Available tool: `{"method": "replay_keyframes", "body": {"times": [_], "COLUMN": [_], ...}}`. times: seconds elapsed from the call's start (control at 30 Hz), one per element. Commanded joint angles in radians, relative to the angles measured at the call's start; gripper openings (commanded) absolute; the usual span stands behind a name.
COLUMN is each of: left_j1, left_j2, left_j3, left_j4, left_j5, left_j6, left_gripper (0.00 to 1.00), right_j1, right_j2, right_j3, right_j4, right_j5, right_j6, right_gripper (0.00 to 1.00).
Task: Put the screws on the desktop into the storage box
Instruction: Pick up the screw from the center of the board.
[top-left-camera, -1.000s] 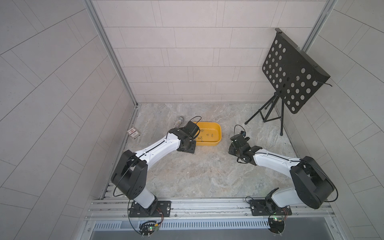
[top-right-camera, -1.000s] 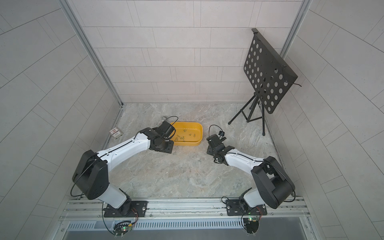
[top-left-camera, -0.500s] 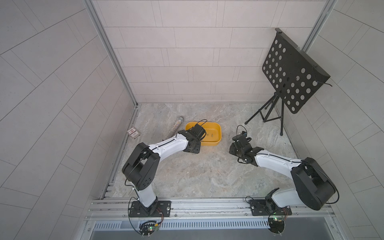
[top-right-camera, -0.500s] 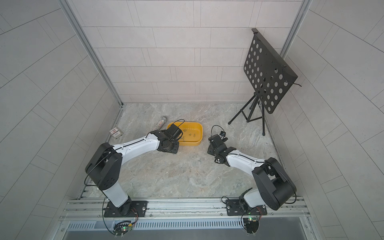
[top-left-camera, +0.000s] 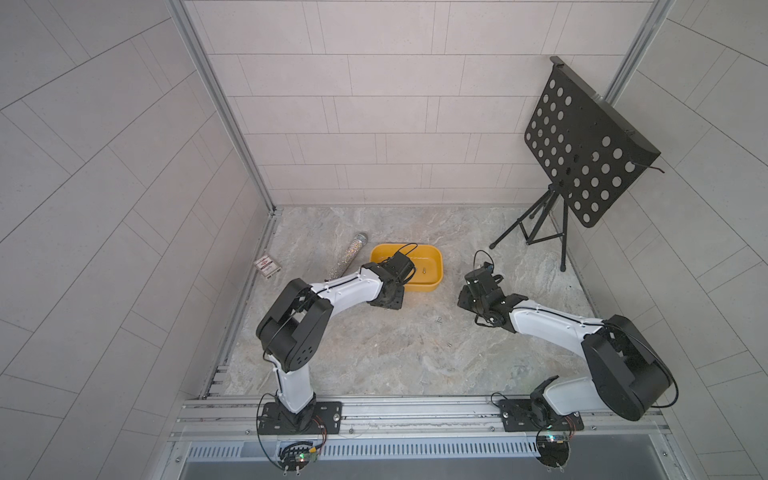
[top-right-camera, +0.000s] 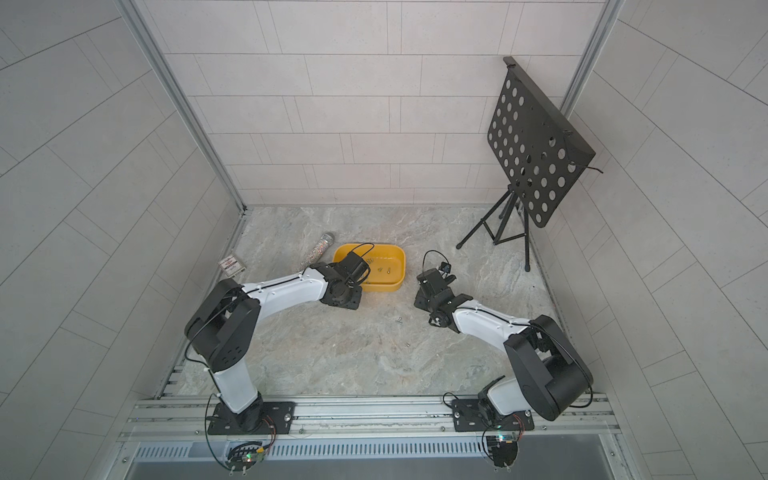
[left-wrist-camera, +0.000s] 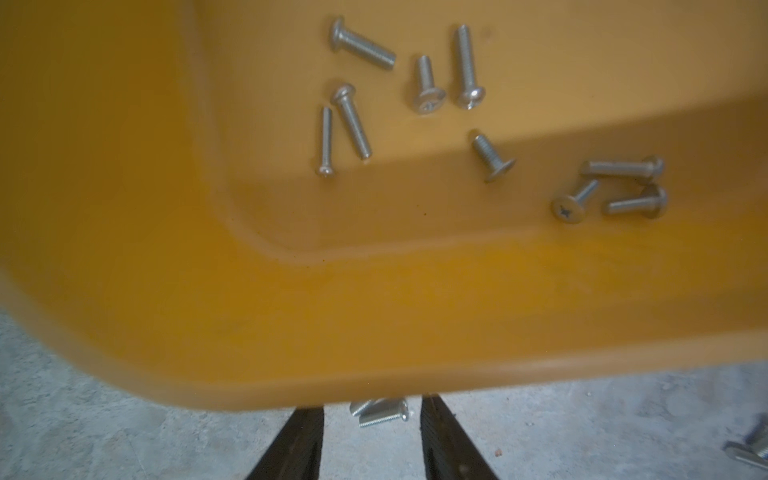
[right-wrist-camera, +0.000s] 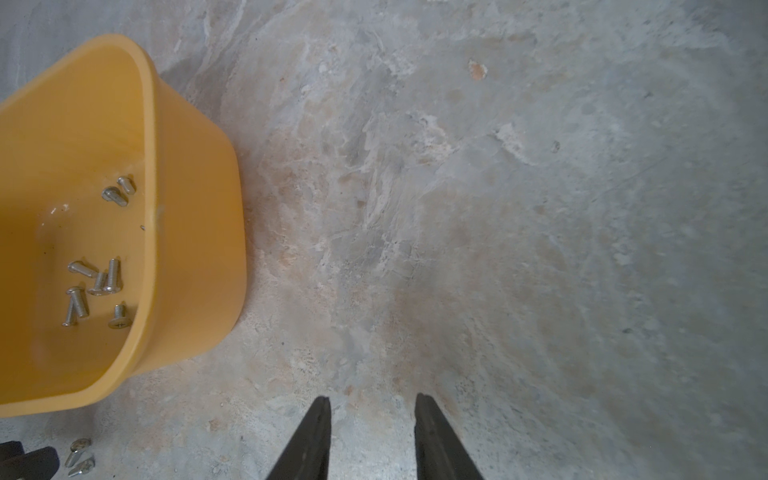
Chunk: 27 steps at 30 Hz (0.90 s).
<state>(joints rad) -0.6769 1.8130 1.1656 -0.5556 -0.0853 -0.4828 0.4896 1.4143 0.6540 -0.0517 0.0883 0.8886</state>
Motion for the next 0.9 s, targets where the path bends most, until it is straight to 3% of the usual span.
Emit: {"method": "replay_keyframes", "body": {"times": [0.0,0.57,0.87], "left_j1": [-0.008,-0.01,-0.009], "left_j2": [0.019,0.064,0.065], "left_j3": [-0.009,-0.004,-0.017], "left_j4": [0.005,-0.001,-0.011], "left_j5": [0.0,-0.013,-0.014], "left_j6": [-0.011,0.001,0.001], "left_gripper": [0.44,0.4,0.3], "right_j1": [-0.004,-0.004,-0.004], "right_j2": [-0.002,0.011,0.012], "right_j3": [-0.004,0.002,0.001], "right_j4": [-0.001,0.002,0.001], "right_j5": [0.005,-0.005,-0.007], "right_j6": [0.004,0.0,0.0], "right_gripper": [0.38,0.39,0.39]}}
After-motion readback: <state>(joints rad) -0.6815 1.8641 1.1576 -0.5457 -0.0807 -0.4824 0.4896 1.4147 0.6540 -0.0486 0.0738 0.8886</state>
